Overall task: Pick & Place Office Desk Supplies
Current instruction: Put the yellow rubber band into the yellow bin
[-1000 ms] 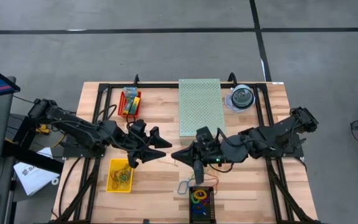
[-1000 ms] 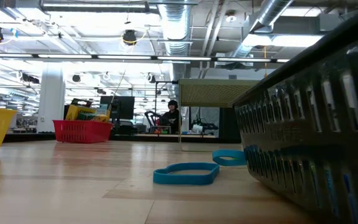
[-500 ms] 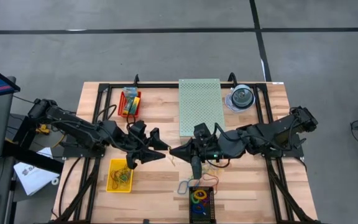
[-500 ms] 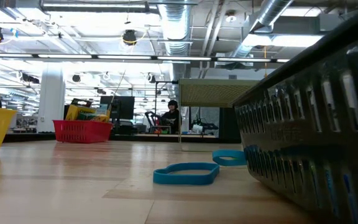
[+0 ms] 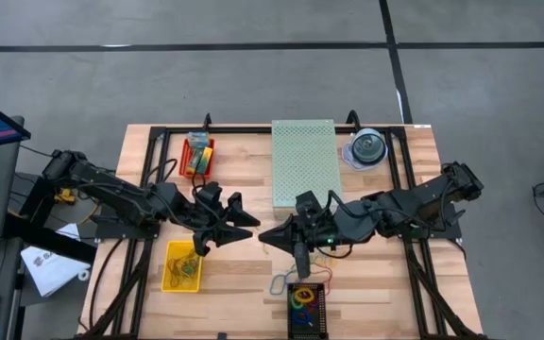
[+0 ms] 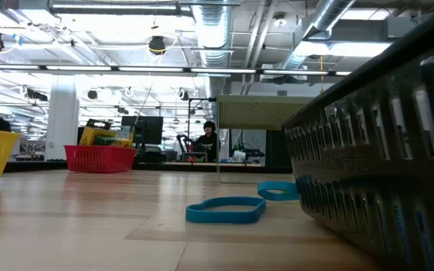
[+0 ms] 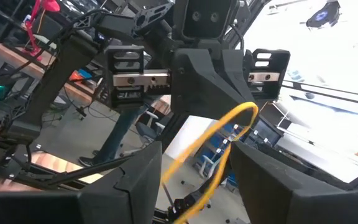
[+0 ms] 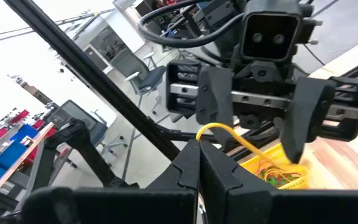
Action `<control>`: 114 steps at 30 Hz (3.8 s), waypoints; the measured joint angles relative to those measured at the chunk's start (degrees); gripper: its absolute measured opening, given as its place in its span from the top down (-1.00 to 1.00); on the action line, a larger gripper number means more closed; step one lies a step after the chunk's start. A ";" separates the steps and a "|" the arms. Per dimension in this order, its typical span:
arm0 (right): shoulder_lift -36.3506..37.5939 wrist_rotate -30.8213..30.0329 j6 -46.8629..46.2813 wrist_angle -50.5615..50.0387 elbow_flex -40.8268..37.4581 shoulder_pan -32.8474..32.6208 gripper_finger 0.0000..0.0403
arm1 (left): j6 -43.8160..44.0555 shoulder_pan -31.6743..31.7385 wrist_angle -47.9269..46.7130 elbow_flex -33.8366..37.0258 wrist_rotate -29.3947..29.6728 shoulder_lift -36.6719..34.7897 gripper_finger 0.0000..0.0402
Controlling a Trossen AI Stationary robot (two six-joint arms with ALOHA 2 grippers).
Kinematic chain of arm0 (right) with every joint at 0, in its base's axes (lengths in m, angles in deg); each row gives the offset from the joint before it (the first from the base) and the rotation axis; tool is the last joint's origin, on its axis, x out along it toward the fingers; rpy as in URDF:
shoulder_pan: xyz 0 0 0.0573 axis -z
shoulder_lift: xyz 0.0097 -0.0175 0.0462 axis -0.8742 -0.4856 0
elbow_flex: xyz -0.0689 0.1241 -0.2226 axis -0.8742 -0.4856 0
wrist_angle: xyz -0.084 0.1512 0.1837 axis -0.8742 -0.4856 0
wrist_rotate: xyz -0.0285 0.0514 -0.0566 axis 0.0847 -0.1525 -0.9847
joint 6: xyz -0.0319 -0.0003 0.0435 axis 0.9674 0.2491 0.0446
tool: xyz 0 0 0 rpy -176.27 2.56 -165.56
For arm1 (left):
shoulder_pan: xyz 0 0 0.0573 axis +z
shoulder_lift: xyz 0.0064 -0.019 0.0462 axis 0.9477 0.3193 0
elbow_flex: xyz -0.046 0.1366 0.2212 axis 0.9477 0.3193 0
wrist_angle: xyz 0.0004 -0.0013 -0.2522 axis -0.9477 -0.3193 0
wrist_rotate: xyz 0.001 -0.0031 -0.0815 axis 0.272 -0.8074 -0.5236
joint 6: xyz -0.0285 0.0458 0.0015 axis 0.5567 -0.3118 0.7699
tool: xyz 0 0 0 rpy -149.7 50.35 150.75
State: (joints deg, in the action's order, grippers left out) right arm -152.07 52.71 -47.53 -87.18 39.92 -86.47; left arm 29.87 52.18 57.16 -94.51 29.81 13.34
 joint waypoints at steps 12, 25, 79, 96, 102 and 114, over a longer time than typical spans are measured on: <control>0.00 0.50 0.15 -0.77 -0.02 1.33 1.00 | 0.07 0.00 0.02 0.00 -0.02 0.00 0.07; -0.02 1.55 0.85 -0.81 -0.02 2.05 1.00 | 0.09 0.00 0.04 0.00 -0.59 0.00 0.16; -0.02 -5.09 -3.11 -10.69 -0.02 2.84 -0.27 | 6.72 -7.59 -15.89 0.00 -1.49 -0.04 1.00; 0.15 -6.22 -17.00 -31.72 -0.02 1.16 -0.27 | 46.49 -27.81 -64.05 -0.02 4.51 -7.40 1.00; 0.15 -6.36 -18.05 -34.52 -0.02 1.16 -0.27 | 57.82 -30.42 -79.00 -0.02 4.79 -10.02 1.00; 0.17 -7.69 -18.51 -37.59 -0.02 0.29 -0.27 | 71.87 -29.29 -90.92 -0.02 7.06 -8.97 1.00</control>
State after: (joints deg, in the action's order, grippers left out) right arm -151.89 45.03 -66.04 -124.77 39.90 -86.18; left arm 101.74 22.89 -33.76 -94.54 36.88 4.38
